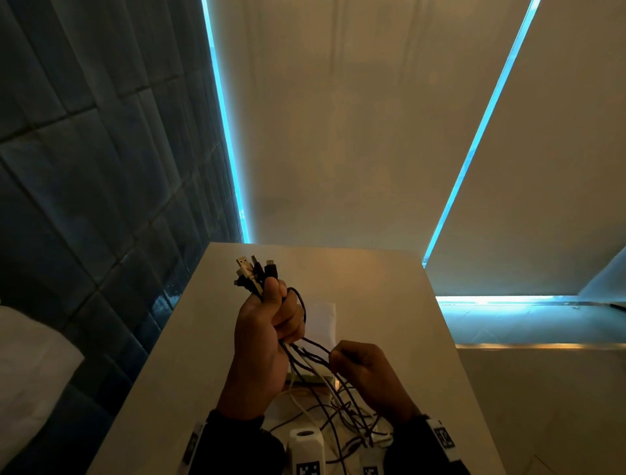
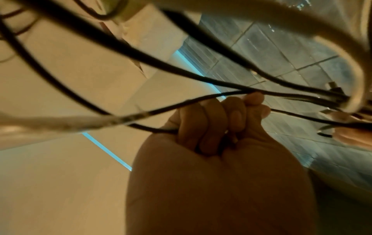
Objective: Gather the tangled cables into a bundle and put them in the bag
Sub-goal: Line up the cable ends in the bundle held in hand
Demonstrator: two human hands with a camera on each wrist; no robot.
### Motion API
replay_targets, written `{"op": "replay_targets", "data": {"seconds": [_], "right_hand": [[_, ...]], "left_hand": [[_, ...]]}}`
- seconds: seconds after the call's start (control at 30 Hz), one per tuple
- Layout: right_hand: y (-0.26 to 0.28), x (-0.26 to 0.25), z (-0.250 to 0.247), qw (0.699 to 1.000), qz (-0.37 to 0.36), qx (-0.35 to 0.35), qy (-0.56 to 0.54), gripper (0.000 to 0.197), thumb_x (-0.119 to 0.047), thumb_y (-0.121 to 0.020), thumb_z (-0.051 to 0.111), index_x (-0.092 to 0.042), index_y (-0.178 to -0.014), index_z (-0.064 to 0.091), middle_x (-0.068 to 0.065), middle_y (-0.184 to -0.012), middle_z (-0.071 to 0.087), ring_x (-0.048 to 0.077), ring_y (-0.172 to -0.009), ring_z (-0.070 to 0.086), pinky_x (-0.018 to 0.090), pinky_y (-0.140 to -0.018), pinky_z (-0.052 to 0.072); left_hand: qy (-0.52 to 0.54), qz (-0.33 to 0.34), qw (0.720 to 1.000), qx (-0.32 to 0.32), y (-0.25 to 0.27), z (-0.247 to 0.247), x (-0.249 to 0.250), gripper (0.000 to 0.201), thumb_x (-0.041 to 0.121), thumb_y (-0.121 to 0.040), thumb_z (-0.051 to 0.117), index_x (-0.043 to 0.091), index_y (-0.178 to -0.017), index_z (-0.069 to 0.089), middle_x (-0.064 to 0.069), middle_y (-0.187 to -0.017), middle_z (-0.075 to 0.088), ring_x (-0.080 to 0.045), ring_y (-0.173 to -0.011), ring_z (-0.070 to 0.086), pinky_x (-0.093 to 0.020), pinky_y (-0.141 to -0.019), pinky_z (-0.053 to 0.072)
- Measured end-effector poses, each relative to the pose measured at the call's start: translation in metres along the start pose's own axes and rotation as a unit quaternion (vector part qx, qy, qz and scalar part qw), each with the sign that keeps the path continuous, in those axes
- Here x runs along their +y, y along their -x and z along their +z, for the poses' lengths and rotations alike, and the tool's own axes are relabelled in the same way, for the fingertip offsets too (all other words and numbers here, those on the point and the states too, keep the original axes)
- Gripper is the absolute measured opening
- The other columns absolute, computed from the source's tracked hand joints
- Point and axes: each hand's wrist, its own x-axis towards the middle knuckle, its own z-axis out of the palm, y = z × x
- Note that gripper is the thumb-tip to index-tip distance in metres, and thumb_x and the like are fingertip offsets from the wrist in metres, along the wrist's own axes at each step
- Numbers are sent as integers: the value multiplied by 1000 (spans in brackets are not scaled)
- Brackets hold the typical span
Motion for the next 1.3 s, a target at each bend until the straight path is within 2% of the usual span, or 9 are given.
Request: {"op": "replay_targets", "data": {"seconds": [0.27,0.5,0.6,0.7,0.87,1.0,1.07,1.2,1.3], "right_hand": [[0,44,7,998,48,17,22,30,-29,-87,58,-8,-65,61,-2,-60,53,6,-61,48,27,-62,39],[4,73,-1,986,123,66,93,42,-16,-91,60,-32,-53,58,-11,-50,53,-2,-52,46,27,-61,40],[-2,54,-8,977,115,158,90,37,-13,-90,60,-24,-55,59,-9,-48,52,2,-48,44,23,-53,36],[-11,6,-16,978,46,205,11,25,-13,-92,59,-14,-67,64,-7,-50,47,6,-47,37,22,-48,30],[-9,-72,-15,973,-93,172,-126,22,-17,-94,58,-5,-77,63,-5,-51,38,9,-48,30,19,-45,27],[0,-95,0,972,-153,105,-141,24,-28,-92,57,-9,-78,65,5,-62,56,8,-51,36,19,-48,31],[1,-95,5,974,-157,73,-146,20,-16,-92,55,-6,-77,65,10,-74,63,6,-54,38,18,-51,33],[1,-84,2,988,-111,30,-104,21,-11,-89,55,-9,-70,62,-7,-61,51,5,-56,40,16,-55,33],[1,-76,4,992,-75,4,-105,24,-12,-89,56,-14,-66,59,-10,-61,53,2,-60,46,13,-60,38]], "left_hand": [[-8,-29,1000,5,2,0,7,23,30,-87,42,13,-72,40,8,-47,27,-4,-38,20,-20,-38,19],[-27,-36,999,25,1,-3,11,25,28,-93,39,14,-72,40,9,-46,28,-4,-37,20,-21,-38,18],[-77,-50,995,48,-1,-3,8,32,25,-101,32,15,-72,40,9,-46,29,-4,-37,20,-22,-40,16],[-105,-69,990,62,-2,-2,4,32,25,-102,32,15,-73,41,7,-49,36,-5,-38,23,-21,-40,18],[-117,-92,985,87,1,2,0,29,25,-102,33,14,-78,43,-5,-63,57,-10,-45,39,-22,-43,27],[-143,-107,980,85,4,5,-1,26,27,-102,35,10,-86,48,-7,-69,65,-14,-55,54,-27,-53,37],[-128,-107,983,80,5,6,-1,27,28,-101,37,7,-89,50,-9,-72,66,-15,-57,62,-29,-55,43],[-10,-77,995,64,6,5,6,30,29,-98,36,8,-81,49,-8,-68,62,-26,-75,67,-40,-73,52],[44,-58,996,44,6,6,7,29,31,-97,36,12,-77,45,-4,-63,52,-22,-62,62,-36,-67,53]]}}
